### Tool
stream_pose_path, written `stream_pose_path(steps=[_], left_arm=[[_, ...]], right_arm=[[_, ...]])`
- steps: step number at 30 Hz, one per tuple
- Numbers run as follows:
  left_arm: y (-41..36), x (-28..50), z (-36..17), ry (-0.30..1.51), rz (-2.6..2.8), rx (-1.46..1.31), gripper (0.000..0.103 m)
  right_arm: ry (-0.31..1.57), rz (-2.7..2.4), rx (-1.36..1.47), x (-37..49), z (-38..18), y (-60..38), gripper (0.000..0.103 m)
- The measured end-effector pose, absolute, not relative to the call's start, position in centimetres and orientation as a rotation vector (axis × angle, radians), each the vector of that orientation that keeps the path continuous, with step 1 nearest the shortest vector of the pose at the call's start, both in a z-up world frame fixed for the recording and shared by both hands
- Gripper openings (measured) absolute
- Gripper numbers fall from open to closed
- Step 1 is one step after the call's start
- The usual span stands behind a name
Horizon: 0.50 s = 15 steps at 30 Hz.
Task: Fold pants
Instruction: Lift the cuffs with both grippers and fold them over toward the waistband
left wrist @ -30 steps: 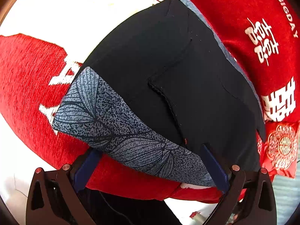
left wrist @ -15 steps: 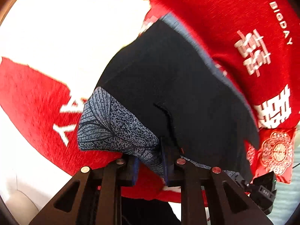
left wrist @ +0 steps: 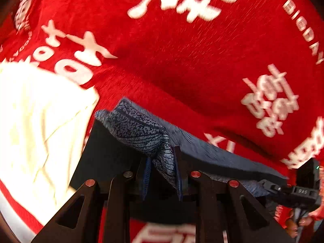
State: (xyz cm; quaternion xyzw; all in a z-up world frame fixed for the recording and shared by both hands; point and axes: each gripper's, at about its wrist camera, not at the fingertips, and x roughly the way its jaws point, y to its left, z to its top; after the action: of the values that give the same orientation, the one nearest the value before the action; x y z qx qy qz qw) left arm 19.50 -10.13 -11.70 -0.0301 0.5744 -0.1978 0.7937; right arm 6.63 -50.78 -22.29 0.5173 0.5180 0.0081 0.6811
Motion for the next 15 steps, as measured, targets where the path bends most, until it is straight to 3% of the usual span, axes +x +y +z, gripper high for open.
stream_pose_path(steps=[4, 6, 10, 11, 14, 15], left_arm=[[-12.9, 21.5, -15.8, 1.250, -0.343, 0.031, 0.034], [-13.4, 21.6, -16.4, 1.242, -0.297, 0.053, 0.055], [-13.4, 21.6, -15.4, 1.227, -0.268, 0.081, 0.055], [-13.5, 21.4, -14.7, 1.220, -0.266, 0.100, 0.055], [-13.8, 19.9, -13.3, 1.203, -0.275, 0.176, 0.055], [-14.1, 19.2, -12.8, 1.203, -0.288, 0.195, 0.055]], right_arm=[[1.238, -0.003, 1.145, 9.5, -26.6, -52.7, 0.012], [1.252, -0.007, 1.167, 9.9, -28.3, -53.4, 0.012], [1.259, 0.022, 1.219, 9.4, -28.6, -54.2, 0.015], [1.259, 0.034, 1.204, 9.4, -28.2, -54.3, 0.023], [1.217, 0.071, 1.133, 8.8, -25.8, -54.7, 0.066], [1.202, 0.072, 1.113, 8.6, -24.9, -54.8, 0.073]])
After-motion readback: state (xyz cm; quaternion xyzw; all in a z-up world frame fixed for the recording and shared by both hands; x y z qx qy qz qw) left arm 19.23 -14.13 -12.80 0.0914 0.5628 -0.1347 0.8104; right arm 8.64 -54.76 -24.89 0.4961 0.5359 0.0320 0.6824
